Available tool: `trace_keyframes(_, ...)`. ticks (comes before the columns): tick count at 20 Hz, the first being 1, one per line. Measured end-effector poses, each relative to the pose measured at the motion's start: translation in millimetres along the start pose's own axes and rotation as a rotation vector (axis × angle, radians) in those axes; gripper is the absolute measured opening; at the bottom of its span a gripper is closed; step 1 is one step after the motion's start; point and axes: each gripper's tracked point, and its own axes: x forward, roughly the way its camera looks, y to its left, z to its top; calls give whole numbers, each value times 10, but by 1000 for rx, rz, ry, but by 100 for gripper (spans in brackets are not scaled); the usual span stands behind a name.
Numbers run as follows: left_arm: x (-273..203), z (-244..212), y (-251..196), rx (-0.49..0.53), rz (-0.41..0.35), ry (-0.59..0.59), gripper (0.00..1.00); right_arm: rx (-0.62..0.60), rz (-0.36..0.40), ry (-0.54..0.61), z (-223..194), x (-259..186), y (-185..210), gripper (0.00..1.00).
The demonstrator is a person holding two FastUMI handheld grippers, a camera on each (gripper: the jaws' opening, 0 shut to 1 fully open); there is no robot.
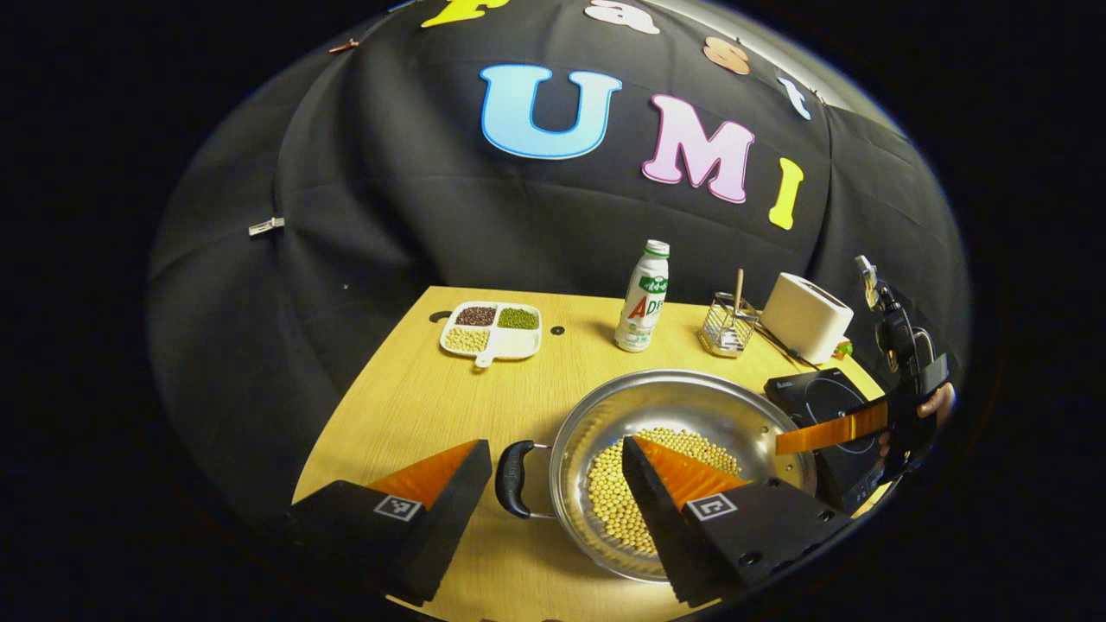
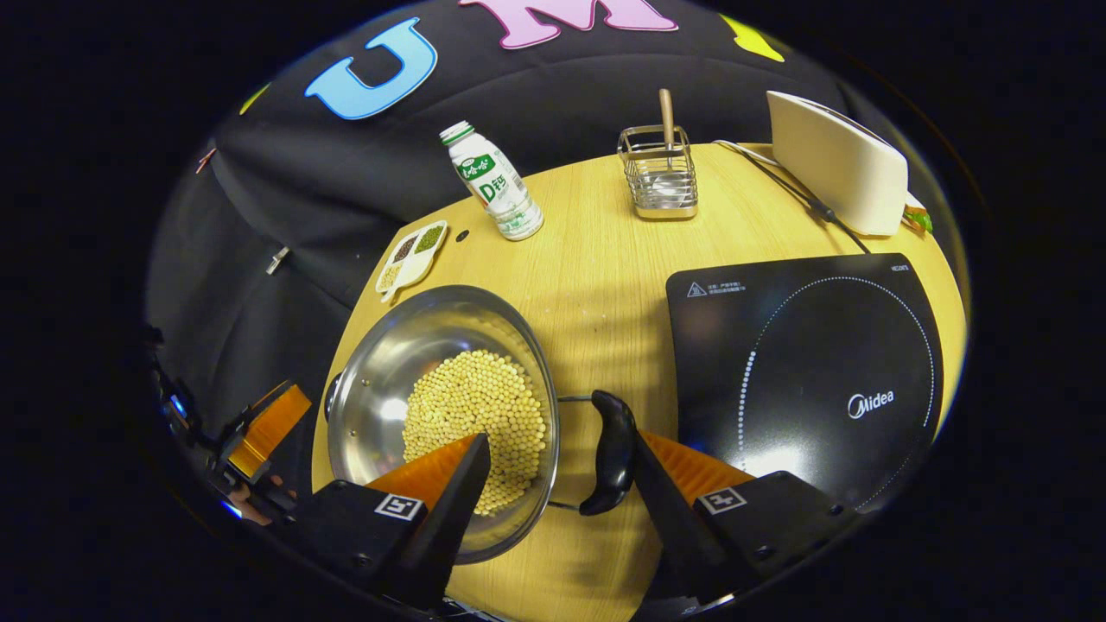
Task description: First push the handle of the pot to place it horizontally, then grasp the pot with both hands and set it on the induction cooktop.
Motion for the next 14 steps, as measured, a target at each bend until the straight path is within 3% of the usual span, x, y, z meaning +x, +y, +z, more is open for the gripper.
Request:
trace_keyframes(5,304,-264,155,-46,-44,92,95,-23,-15,10,-44,111,-4,100)
trace_keyframes(10,453,-528,21,-141,-145,173,92,-13,-37,18,-60,216,-22,95)
trace_keyframes(12,506,-561,37,-152,-147,174,87,-18,-62,28,-99,282,-77,87)
trace_keyframes(13,510,-565,65,-150,-145,178,85,-15,-60,37,-122,302,-55,77)
trace_keyframes(14,508,-597,106,-139,-136,188,78,-12,-62,49,-140,319,-51,75)
